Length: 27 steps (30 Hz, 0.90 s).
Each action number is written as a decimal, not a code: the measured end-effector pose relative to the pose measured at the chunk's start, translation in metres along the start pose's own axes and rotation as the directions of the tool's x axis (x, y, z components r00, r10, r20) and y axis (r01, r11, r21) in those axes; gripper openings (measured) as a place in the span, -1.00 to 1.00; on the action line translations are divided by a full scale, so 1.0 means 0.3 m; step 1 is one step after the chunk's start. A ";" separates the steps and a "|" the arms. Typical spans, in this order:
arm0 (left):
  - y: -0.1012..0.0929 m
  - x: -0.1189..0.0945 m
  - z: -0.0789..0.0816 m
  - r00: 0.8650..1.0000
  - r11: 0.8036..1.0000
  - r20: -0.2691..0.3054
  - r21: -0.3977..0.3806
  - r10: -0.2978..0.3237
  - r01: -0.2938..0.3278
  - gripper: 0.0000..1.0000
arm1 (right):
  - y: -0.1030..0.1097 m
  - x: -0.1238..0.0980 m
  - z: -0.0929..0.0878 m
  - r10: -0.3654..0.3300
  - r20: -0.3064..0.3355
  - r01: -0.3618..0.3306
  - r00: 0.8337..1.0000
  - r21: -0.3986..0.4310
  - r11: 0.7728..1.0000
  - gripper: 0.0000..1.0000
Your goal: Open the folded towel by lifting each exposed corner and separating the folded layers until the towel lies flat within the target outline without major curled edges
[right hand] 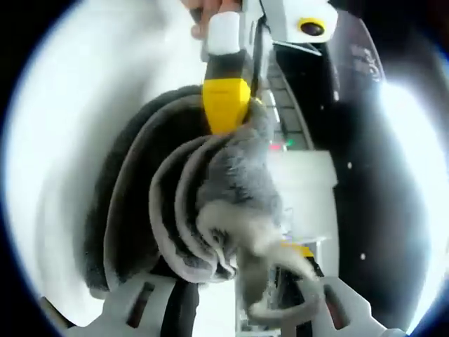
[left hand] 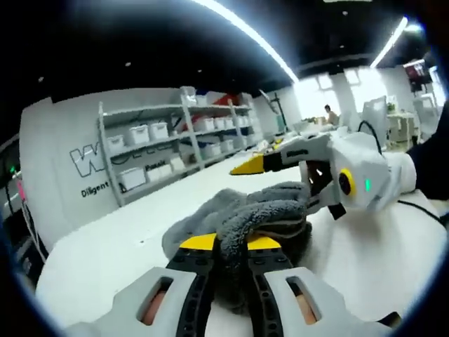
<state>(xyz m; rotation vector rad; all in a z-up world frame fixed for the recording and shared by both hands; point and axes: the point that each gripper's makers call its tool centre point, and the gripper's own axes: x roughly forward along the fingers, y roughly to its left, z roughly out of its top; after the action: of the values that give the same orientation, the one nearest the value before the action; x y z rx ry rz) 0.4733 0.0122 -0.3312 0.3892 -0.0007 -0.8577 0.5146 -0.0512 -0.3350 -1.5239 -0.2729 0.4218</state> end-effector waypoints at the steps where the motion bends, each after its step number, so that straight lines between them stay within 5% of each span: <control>1: -0.010 0.000 -0.002 1.000 0.999 -0.007 0.037 -0.009 0.010 -0.74 | 0.002 0.000 0.003 0.001 0.005 -0.001 1.000 -0.007 1.000 -0.35; 3: -0.025 0.002 -0.003 1.000 0.998 -0.014 0.069 -0.015 0.016 -0.72 | 0.011 -0.001 0.008 0.015 0.009 -0.015 1.000 -0.017 1.000 -0.43; 6: -0.039 0.005 -0.002 0.999 0.996 -0.018 0.089 -0.031 0.033 -0.67 | 0.042 -0.006 0.016 0.071 0.023 -0.071 0.997 -0.003 0.997 -0.87; 15: -0.034 0.008 -0.013 0.999 0.988 -0.038 0.152 -0.029 0.034 -0.45 | -0.001 -0.017 0.018 0.047 0.041 -0.052 0.998 0.134 0.990 -0.90; 22: -0.025 0.011 0.003 0.999 0.973 -0.037 0.232 0.013 -0.004 -0.16 | -0.056 -0.025 0.025 0.045 0.063 -0.066 0.997 0.401 0.913 -0.90; 27: -0.007 0.004 0.035 0.999 0.964 -0.007 0.263 0.051 -0.048 -0.05 | -0.086 -0.027 0.042 0.036 0.053 -0.056 0.998 0.457 0.888 -0.90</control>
<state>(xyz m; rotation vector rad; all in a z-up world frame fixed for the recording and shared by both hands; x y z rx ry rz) 0.4709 0.0064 -0.3223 0.6422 -0.1121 -0.8074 0.5043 -0.0434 -0.3080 -1.0569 -0.1550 0.5171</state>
